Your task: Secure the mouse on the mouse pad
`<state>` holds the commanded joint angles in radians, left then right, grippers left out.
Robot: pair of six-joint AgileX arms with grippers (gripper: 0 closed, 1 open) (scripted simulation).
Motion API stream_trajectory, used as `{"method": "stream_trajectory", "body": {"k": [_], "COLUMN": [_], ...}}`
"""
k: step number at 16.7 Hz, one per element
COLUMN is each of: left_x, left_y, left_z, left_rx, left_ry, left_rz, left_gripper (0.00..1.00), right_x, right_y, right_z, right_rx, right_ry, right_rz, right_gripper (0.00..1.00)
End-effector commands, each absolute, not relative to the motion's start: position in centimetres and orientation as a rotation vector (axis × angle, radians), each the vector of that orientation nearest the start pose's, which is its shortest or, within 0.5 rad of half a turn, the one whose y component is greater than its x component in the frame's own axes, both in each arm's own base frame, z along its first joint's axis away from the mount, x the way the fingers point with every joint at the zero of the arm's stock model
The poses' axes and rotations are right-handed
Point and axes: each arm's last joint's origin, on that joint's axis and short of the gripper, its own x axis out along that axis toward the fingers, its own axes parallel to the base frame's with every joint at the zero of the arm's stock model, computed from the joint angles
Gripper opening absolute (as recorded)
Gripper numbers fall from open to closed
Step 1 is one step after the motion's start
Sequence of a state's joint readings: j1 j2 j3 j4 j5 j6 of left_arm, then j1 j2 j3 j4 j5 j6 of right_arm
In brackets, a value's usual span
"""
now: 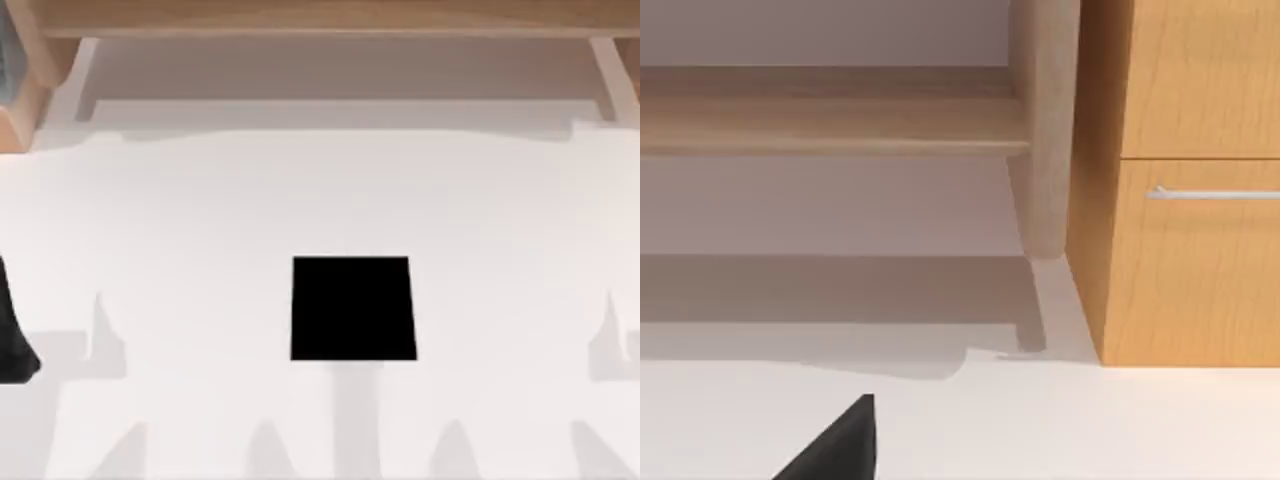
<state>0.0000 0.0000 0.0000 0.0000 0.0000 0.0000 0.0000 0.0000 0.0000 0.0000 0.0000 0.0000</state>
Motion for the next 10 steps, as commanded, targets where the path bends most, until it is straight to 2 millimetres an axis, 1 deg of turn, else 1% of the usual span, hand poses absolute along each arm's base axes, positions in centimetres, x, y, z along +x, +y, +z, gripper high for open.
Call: {"method": "stream_trajectory", "body": {"k": [2,4,7,10], "left_x": [10.6,10.6,10.6,10.6], "left_y": [-0.1,-0.1,-0.1,-0.1], "left_z": [16.0,16.0,16.0,16.0], "left_rx": [0.0,0.0,0.0,0.0], "left_ry": [0.0,0.0,0.0,0.0], "left_rz": [0.0,0.0,0.0,0.0], "left_gripper": [1.0,1.0,1.0,1.0], "right_x": [10.6,10.6,10.9,12.2], "right_y": [-0.1,-0.2,-0.6,-1.3], "right_z": [16.0,16.6,18.5,20.8], "right_rx": [0.0,-0.015,-0.068,-0.136], "right_ry": [0.0,0.027,0.137,0.34], "right_rz": [0.0,-0.012,-0.046,-0.077], "right_gripper": [1.0,1.0,1.0,1.0]}}
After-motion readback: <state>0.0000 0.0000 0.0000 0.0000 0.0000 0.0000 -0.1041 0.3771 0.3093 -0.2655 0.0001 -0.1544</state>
